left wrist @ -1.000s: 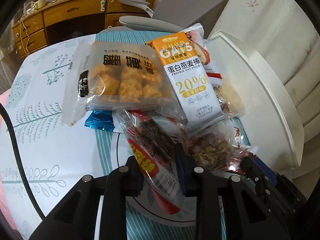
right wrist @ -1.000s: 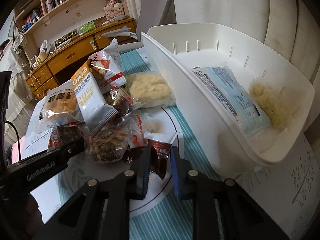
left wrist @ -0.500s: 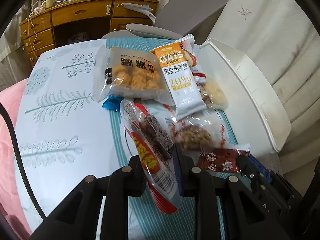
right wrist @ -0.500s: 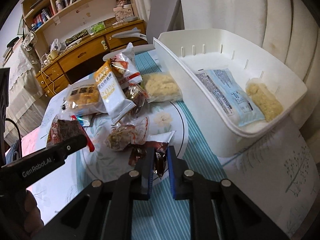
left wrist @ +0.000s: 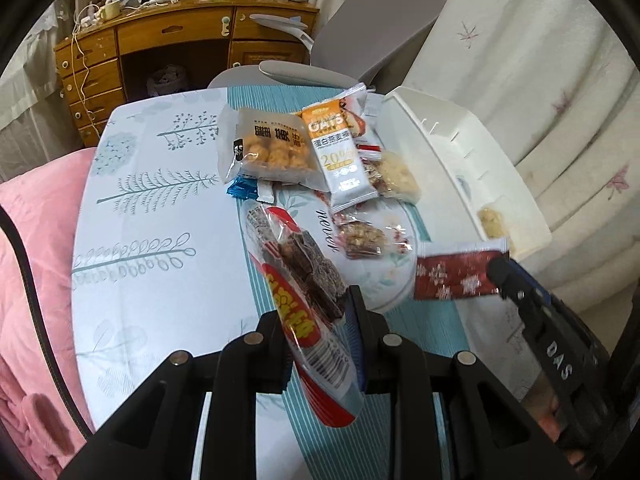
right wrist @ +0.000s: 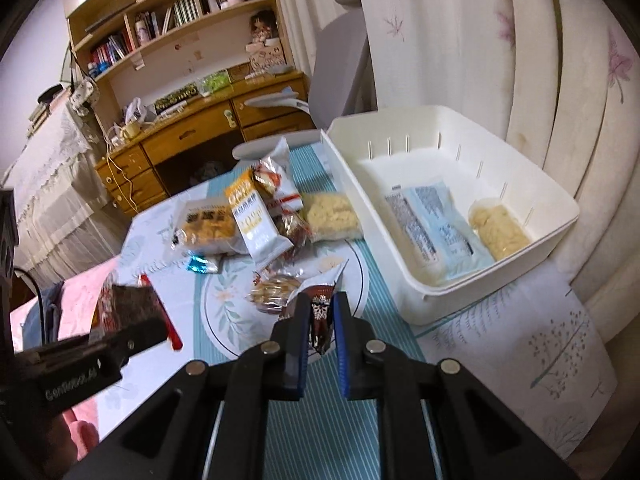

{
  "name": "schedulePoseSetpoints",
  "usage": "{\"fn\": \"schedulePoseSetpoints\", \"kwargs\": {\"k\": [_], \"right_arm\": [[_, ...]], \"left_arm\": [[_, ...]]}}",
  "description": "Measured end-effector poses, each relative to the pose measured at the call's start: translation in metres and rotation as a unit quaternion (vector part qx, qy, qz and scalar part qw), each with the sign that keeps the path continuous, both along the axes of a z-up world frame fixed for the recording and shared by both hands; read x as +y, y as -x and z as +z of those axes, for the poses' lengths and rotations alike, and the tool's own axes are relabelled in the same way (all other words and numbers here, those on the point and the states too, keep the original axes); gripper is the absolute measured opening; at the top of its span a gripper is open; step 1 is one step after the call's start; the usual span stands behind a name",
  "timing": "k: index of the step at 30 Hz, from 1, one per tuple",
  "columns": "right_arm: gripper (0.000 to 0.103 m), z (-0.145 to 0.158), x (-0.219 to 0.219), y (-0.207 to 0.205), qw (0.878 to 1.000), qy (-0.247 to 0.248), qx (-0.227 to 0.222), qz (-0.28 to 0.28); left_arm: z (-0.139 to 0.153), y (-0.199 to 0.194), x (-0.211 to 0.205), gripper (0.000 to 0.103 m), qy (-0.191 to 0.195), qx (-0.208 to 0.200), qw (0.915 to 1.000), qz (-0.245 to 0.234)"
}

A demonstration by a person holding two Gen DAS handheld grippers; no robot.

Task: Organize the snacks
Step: 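Carry both packets into the white box and open both grippers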

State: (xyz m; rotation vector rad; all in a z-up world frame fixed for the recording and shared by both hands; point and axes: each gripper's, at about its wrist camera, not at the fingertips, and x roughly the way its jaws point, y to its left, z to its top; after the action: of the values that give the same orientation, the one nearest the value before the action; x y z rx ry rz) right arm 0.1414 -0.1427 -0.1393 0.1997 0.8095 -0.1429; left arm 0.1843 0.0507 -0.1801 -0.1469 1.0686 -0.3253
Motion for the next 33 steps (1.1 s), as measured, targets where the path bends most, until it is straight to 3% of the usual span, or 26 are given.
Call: {"fn": "schedulePoseSetpoints", "kwargs": {"k": [9,18,33], "right_arm": [[0.011,0.037,-0.022,0.003,0.999,-0.012,-0.017,0.041],[0.011,0.065,-0.066,0.001,0.994,-0.007,-0.034,0.100],[0.011,0.078,-0.161,-0.007,0.990,0.007,-0.044,0.133]], "left_arm": [[0.041,0.016,-0.022,0.021,-0.003,-0.015,0.9998,0.015],[0.070,0.017,-0.076,0.021,0.003,-0.048,0.9982,0.036],[0.072,-0.004,-0.185,0.021,0.008,-0.060,0.9978,0.028]]}}
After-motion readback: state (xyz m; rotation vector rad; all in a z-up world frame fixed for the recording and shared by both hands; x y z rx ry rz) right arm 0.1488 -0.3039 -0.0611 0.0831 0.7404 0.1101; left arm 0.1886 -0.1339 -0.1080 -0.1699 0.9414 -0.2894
